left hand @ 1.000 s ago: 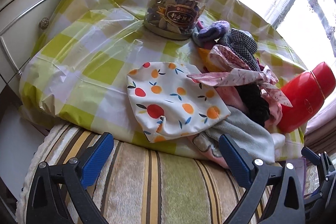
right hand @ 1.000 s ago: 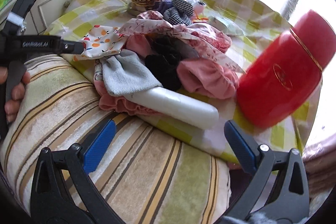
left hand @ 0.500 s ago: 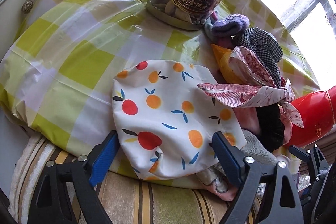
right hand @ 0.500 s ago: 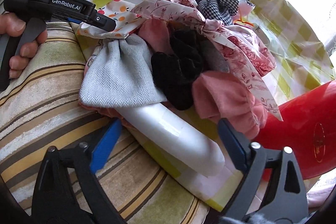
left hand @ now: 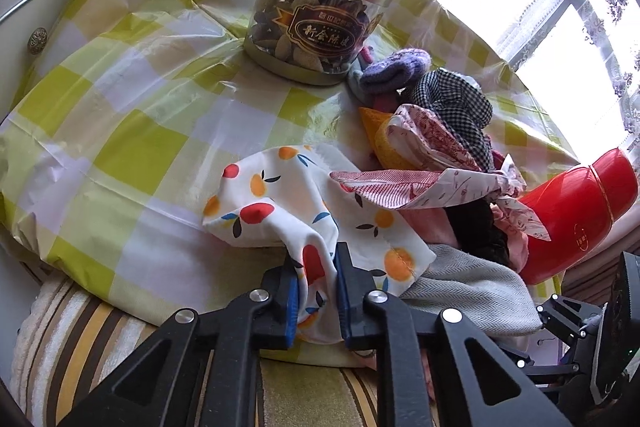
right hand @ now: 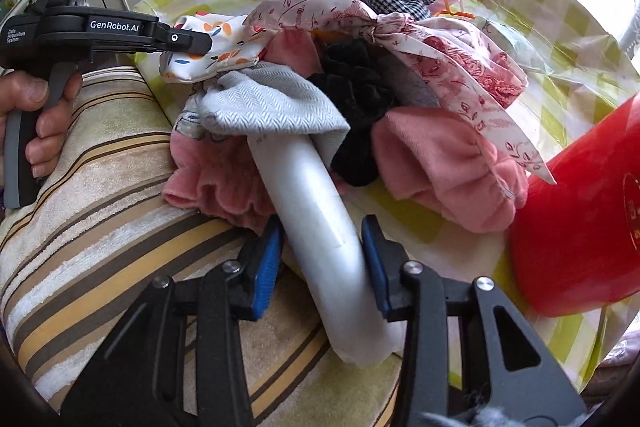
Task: Organize soft objects
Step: 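Grasp the fruit-print cloth with the left tool while the right tool grasps the white roll, then carry both items into the purple-rimmed white box and open both tools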
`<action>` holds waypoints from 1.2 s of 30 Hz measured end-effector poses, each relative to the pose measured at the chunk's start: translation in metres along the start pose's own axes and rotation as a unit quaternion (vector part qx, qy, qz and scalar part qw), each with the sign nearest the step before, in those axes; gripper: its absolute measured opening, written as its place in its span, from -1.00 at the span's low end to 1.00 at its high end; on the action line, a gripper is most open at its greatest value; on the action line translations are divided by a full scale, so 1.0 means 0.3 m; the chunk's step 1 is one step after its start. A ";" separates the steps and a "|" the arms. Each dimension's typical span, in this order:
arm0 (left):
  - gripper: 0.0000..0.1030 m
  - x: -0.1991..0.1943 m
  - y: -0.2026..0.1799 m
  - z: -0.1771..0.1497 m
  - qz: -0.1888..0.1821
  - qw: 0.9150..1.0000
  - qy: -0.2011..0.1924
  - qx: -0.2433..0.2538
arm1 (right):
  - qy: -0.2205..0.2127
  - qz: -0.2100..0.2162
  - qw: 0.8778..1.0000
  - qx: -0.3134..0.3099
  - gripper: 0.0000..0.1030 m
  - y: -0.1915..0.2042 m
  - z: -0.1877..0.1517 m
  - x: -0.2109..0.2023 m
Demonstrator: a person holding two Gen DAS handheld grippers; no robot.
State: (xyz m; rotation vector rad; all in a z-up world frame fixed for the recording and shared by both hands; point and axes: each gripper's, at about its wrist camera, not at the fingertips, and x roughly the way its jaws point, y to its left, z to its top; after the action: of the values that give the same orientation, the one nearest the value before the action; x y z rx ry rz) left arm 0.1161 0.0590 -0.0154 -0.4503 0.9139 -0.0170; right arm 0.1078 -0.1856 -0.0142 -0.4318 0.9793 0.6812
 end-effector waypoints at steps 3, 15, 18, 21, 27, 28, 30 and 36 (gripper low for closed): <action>-0.70 -0.039 -0.006 -0.002 -0.003 1.000 -0.025 0.003 | -0.017 0.005 0.999 0.033 -0.16 -0.013 -0.021 -0.051; -0.72 -0.213 -0.074 -0.055 0.001 0.994 -0.108 0.032 | -0.067 -0.003 0.987 0.148 -0.24 -0.066 -0.161 -0.219; -0.72 -0.260 -0.109 -0.079 -0.004 0.991 -0.126 0.044 | -0.078 -0.010 0.982 0.172 -0.24 -0.078 -0.205 -0.272; -0.72 -0.289 -0.163 -0.103 -0.020 0.989 -0.130 0.061 | -0.085 -0.019 0.976 0.197 -0.25 -0.103 -0.263 -0.318; -0.72 -0.314 -0.317 -0.178 -0.063 0.985 -0.118 0.108 | -0.099 -0.055 0.962 0.247 -0.26 -0.156 -0.414 -0.433; -0.72 -0.317 -0.348 -0.192 -0.071 0.984 -0.114 0.118 | -0.101 -0.062 0.960 0.254 -0.26 -0.165 -0.440 -0.453; -0.72 -0.317 -0.411 -0.220 -0.090 0.981 -0.102 0.137 | -0.101 -0.078 0.954 0.270 -0.26 -0.185 -0.494 -0.490; -0.72 -0.285 -0.609 -0.321 -0.148 0.969 -0.044 0.194 | -0.099 -0.127 0.935 0.317 -0.26 -0.245 -0.655 -0.590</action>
State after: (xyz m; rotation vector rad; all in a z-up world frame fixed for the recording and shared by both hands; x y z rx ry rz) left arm 0.0213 -0.1250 0.0694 -0.2168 0.7259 -0.4384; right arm -0.0275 -0.4173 0.0432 0.0832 0.8756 0.1438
